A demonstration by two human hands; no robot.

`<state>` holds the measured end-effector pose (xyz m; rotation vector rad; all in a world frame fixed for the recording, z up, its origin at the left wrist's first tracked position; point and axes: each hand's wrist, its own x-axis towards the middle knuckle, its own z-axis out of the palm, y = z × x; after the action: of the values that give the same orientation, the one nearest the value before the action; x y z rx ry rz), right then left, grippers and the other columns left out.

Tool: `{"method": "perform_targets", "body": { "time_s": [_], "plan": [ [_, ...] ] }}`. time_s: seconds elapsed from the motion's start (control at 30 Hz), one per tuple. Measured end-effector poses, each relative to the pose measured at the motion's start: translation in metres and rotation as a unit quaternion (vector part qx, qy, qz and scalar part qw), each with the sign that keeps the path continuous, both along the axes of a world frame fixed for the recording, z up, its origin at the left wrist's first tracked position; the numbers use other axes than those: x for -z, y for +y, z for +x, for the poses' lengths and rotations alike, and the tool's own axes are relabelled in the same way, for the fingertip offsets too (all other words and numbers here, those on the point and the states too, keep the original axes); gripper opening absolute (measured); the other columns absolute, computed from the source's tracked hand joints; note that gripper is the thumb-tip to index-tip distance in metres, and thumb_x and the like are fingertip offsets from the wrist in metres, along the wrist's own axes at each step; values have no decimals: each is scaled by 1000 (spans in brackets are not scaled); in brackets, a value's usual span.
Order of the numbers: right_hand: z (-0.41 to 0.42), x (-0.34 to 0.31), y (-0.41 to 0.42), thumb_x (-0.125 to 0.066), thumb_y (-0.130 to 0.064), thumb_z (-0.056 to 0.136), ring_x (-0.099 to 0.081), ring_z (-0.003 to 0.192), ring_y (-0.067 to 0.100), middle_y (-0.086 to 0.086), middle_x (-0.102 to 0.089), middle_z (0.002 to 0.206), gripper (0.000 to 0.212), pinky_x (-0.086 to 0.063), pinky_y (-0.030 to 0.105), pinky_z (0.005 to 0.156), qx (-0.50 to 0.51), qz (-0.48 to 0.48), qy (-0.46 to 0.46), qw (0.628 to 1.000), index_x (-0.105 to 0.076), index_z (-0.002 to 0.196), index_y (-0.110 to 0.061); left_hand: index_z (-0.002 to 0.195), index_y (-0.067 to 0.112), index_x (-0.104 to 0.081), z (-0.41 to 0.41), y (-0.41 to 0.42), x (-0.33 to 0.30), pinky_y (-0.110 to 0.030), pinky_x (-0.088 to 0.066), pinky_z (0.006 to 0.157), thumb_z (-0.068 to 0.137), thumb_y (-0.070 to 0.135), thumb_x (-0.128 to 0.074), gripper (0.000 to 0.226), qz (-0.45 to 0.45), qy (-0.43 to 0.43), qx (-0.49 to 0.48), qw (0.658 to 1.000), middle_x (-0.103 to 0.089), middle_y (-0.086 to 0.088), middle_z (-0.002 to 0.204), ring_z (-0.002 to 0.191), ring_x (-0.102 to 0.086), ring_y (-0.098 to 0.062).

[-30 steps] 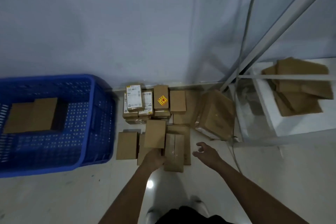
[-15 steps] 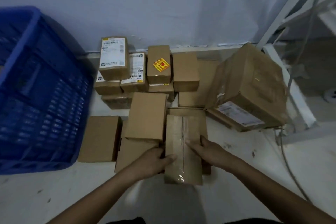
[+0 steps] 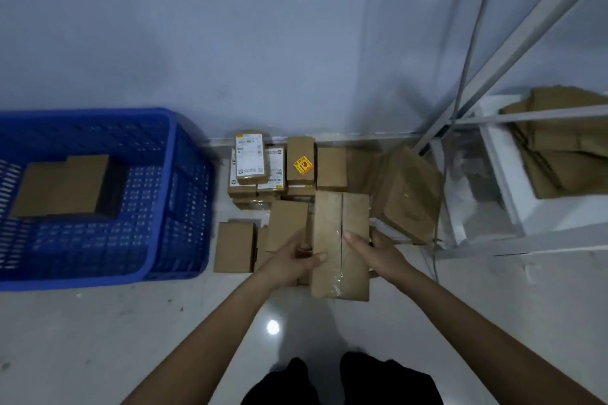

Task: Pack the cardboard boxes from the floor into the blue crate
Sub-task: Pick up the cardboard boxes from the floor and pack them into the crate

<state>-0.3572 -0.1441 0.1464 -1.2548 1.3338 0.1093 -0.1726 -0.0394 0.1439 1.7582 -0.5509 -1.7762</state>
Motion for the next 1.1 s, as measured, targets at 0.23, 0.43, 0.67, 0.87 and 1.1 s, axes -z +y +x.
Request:
{"method": "perform_targets", "body": {
  "time_s": [0.23, 0.43, 0.67, 0.87, 1.1],
  "plan": [
    [52, -199, 1, -65, -78, 61, -61, 108, 14, -12, -60, 122, 73, -55, 43, 90, 20, -7, -53, 998, -45, 122, -45, 129, 8, -47, 48, 11, -202, -45, -52, 98, 71, 30, -82, 71, 9, 70, -132, 989, -62, -11, 125, 112, -64, -24],
    [104, -318, 27, -68, -68, 70, -59, 105, 13, -9, -58, 119, 72, -54, 41, 90, -23, -33, -61, 997, -44, 130, -36, 126, 14, -50, 82, 53, -332, -35, -55, 89, 83, 25, -72, 50, -6, 80, -206, 975, -62, -6, 123, 110, -64, -21],
    [195, -352, 104, -69, -61, 74, -59, 101, 13, -5, -59, 121, 73, -51, 38, 89, -41, 5, -92, 995, -40, 135, -32, 126, 17, -53, 147, 137, -368, -22, -57, 69, 87, 23, -67, 42, -13, 74, -278, 958, -65, -5, 121, 101, -67, -16],
    [301, -368, 204, -69, -46, 83, -57, 99, 14, 0, -52, 122, 60, -47, 24, 65, 19, 47, -98, 994, -41, 132, -24, 124, 17, -59, 251, 231, -366, -35, -53, 96, 88, 26, -66, 38, -22, 11, -279, 960, -65, -2, 122, 109, -64, -19],
    [385, -373, 287, -69, -48, 81, -63, 99, 12, -4, -63, 116, 56, -55, 37, 82, 47, 33, -104, 993, -50, 129, -26, 127, 3, -57, 344, 302, -370, -36, -53, 94, 90, 13, -62, 38, -36, -114, -232, 965, -62, -10, 119, 112, -59, -24]
  ]
}}
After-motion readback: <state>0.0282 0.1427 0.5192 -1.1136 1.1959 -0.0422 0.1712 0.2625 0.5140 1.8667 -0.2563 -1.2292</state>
